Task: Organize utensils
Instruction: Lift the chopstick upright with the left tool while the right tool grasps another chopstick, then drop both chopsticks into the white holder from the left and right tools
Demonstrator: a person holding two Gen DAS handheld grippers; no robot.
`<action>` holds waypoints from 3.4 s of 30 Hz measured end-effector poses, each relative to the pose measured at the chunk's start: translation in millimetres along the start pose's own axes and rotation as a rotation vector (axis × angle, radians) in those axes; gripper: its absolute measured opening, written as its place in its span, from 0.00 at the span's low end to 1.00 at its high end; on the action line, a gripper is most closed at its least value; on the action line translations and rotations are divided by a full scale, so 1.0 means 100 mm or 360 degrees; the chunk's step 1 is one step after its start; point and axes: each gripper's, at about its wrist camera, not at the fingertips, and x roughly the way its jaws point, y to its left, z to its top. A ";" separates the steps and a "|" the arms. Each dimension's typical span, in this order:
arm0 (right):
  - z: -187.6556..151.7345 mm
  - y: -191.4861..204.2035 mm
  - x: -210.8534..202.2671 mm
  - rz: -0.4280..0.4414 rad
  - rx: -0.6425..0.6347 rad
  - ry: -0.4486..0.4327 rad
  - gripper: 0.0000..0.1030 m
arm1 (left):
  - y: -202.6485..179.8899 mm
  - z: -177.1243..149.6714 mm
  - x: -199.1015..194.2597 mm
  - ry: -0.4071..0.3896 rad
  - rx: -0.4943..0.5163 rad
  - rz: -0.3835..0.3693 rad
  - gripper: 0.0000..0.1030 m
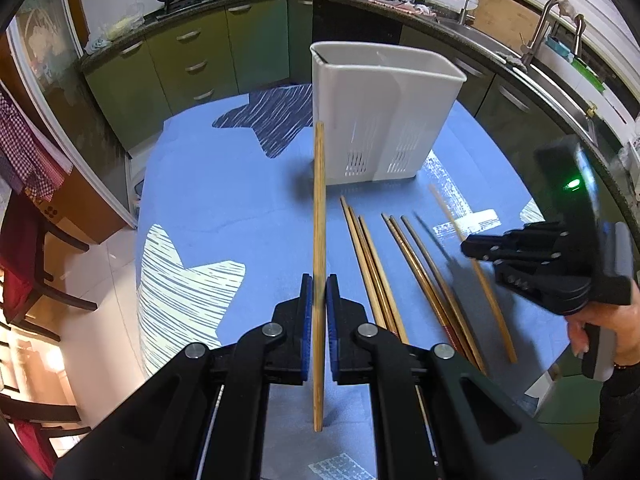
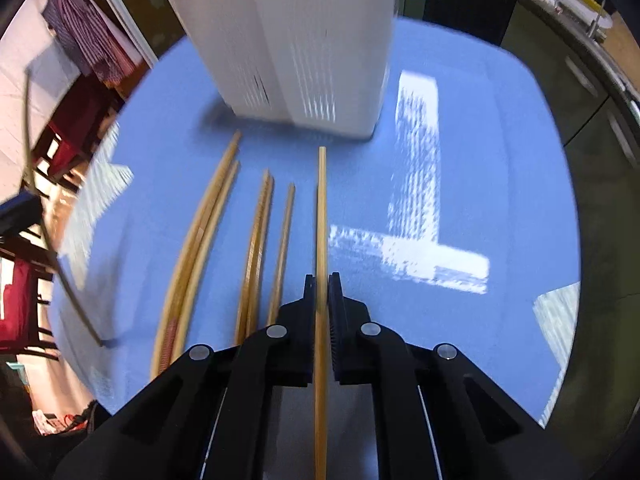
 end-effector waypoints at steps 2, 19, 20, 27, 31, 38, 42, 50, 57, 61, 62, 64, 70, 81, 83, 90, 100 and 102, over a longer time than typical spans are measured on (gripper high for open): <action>0.00 -0.01 -0.19 0.0022 0.0008 -0.0084 0.07 | 0.00 0.00 -0.04 -0.0016 0.0001 -0.0004 0.06; -0.38 -0.12 -1.20 0.0105 0.0046 -0.0469 0.07 | -0.10 0.04 -0.40 -0.0155 0.0055 -0.0024 0.06; -0.40 -0.14 -1.22 0.0107 0.0047 -0.0480 0.07 | -0.11 0.05 -0.42 -0.0162 0.0060 -0.0024 0.06; -0.47 -0.19 -1.31 0.0116 0.0050 -0.0520 0.07 | -0.18 0.28 -0.63 -0.0232 0.0079 -0.0050 0.06; -0.49 -0.23 -1.31 0.0118 0.0057 -0.0527 0.07 | -0.23 0.59 -0.88 -0.0358 0.0074 -0.0073 0.06; -0.52 -0.28 -1.31 0.0126 0.0078 -0.0533 0.07 | -0.34 1.26 -1.21 -0.0653 0.0041 -0.0054 0.06; -0.54 -0.29 -1.31 0.0130 0.0087 -0.0540 0.07 | -0.36 1.55 -1.17 -0.0790 0.0004 -0.0009 0.06; -0.55 -0.28 -1.32 0.0129 0.0077 -0.0538 0.07 | -0.33 1.90 -0.68 -0.0827 -0.0072 0.0049 0.06; -0.49 -0.30 -1.39 0.0127 0.0084 -0.0557 0.07 | -0.36 1.78 -0.22 -0.0623 -0.0016 0.0042 0.07; -0.43 -0.27 -1.53 0.0125 0.0077 -0.0604 0.07 | -0.32 1.64 -0.12 -0.0560 -0.0007 0.0020 0.07; -0.40 -0.27 -1.57 0.0122 0.0076 -0.0617 0.07 | -0.31 1.61 -0.12 -0.0549 -0.0010 0.0003 0.07; -0.33 -0.26 -1.69 0.0113 0.0075 -0.0669 0.07 | -0.27 1.52 -0.15 -0.0542 -0.0009 -0.0012 0.07; -0.04 -0.25 -2.16 0.0157 0.0128 -0.0888 0.07 | -0.16 1.26 -0.39 -0.0570 -0.0041 -0.0039 0.21; 0.98 -0.15 -2.55 0.0063 0.0264 -0.1233 0.07 | -0.01 0.83 -0.67 -0.0553 -0.0016 -0.0022 0.21; 1.15 -0.11 -2.32 0.0022 0.0262 -0.1125 0.07 | 0.02 0.77 -0.65 -0.0521 -0.0013 -0.0015 0.21; 1.35 0.02 -1.49 -0.0034 0.0207 -0.0814 0.07 | 0.06 0.60 -0.43 -0.0343 -0.0008 -0.0039 0.21; 0.94 0.02 -1.66 0.0008 0.0162 -0.0834 0.15 | -0.21 0.44 0.06 -0.0088 0.0058 -0.0035 0.23; 0.75 0.01 -1.72 0.0030 0.0137 -0.0818 0.21 | -0.25 0.41 0.21 -0.0004 0.0057 -0.0056 0.23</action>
